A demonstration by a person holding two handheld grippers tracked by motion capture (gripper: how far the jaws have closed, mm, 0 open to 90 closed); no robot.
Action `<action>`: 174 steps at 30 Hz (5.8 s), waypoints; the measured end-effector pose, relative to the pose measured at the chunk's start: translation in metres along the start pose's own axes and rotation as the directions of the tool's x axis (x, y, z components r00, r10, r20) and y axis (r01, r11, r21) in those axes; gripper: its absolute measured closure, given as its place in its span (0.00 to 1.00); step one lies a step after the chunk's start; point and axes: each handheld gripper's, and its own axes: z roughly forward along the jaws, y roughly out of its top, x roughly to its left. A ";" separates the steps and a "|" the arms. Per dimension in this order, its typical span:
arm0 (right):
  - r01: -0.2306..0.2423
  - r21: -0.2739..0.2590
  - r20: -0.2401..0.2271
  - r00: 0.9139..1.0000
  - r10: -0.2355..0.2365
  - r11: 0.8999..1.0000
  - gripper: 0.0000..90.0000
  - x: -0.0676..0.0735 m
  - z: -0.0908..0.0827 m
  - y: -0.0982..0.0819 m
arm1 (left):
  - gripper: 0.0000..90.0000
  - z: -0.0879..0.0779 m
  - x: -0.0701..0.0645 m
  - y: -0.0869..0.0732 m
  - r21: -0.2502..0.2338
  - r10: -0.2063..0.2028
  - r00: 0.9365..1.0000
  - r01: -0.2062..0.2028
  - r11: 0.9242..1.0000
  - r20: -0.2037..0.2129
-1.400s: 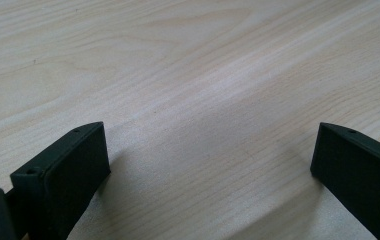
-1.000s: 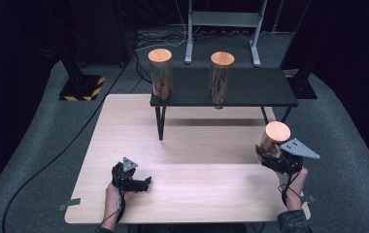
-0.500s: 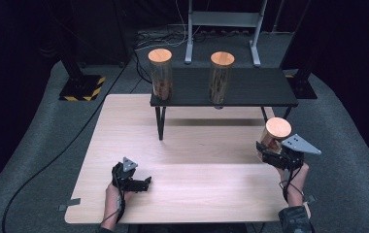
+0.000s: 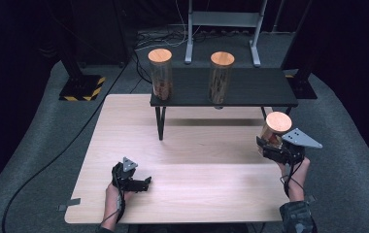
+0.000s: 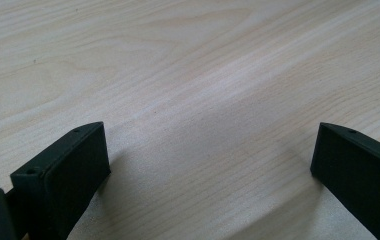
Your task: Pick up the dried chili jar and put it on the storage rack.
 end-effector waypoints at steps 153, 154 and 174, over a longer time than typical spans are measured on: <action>-0.012 0.000 -0.019 1.000 0.012 1.000 0.27 -0.068 0.046 0.138 | 0.01 0.000 0.000 0.000 -0.002 -0.004 1.000 0.004 1.000 0.000; -0.014 0.004 -0.018 1.000 0.014 1.000 0.27 -0.069 0.047 0.138 | 0.01 0.000 0.000 0.000 0.000 -0.001 1.000 0.001 1.000 0.000; -0.039 0.051 -0.001 0.999 0.039 0.998 0.27 -0.078 0.067 0.136 | 0.01 0.000 0.000 0.000 0.001 0.000 1.000 0.000 1.000 0.001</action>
